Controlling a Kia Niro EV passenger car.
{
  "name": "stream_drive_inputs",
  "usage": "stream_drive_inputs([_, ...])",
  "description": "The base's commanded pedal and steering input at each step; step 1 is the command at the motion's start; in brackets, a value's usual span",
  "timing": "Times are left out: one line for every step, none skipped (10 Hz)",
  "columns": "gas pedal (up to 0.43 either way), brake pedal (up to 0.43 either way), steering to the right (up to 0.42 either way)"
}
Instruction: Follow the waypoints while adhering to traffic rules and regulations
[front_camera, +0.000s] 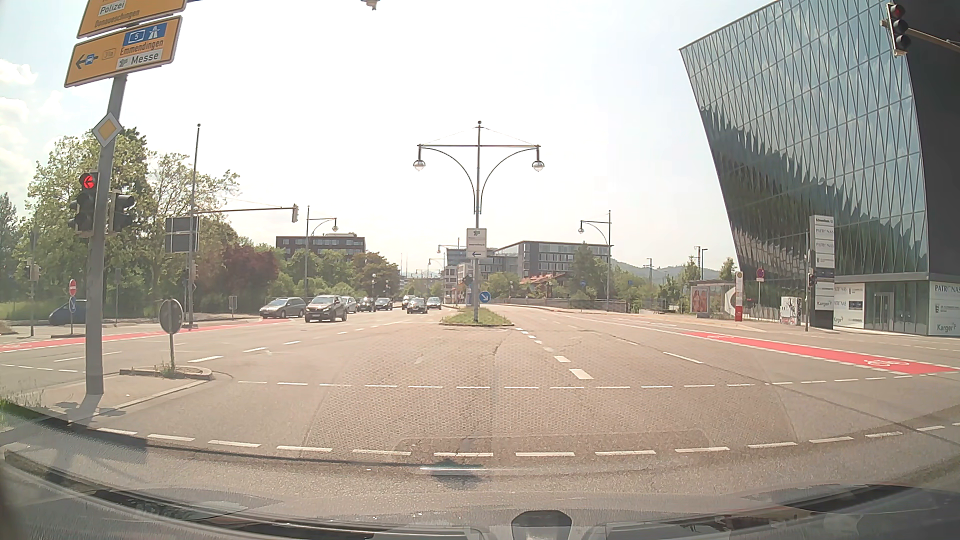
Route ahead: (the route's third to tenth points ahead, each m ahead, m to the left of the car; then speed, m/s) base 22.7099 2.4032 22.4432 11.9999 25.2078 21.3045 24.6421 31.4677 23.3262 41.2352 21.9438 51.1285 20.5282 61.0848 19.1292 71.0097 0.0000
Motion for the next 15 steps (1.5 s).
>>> stream_drive_inputs([0.0,0.28,-0.006])
stream_drive_inputs([0.0,0.28,-0.006])
stream_drive_inputs([0.0,0.28,-0.006])
stream_drive_inputs([0.0,0.28,-0.006])
stream_drive_inputs([0.0,0.28,-0.006])
stream_drive_inputs([0.0,0.274,-0.006])
stream_drive_inputs([0.0,0.28,-0.006])
stream_drive_inputs([0.0,0.28,-0.006])
stream_drive_inputs([0.0,0.28,-0.006])
stream_drive_inputs([0.0,0.28,-0.006])
stream_drive_inputs([0.0,0.28,-0.006])
stream_drive_inputs([0.0,0.28,-0.006])
stream_drive_inputs([0.0,0.28,-0.006])
stream_drive_inputs([0.0,0.28,-0.006])
stream_drive_inputs([0.0,0.28,-0.006])
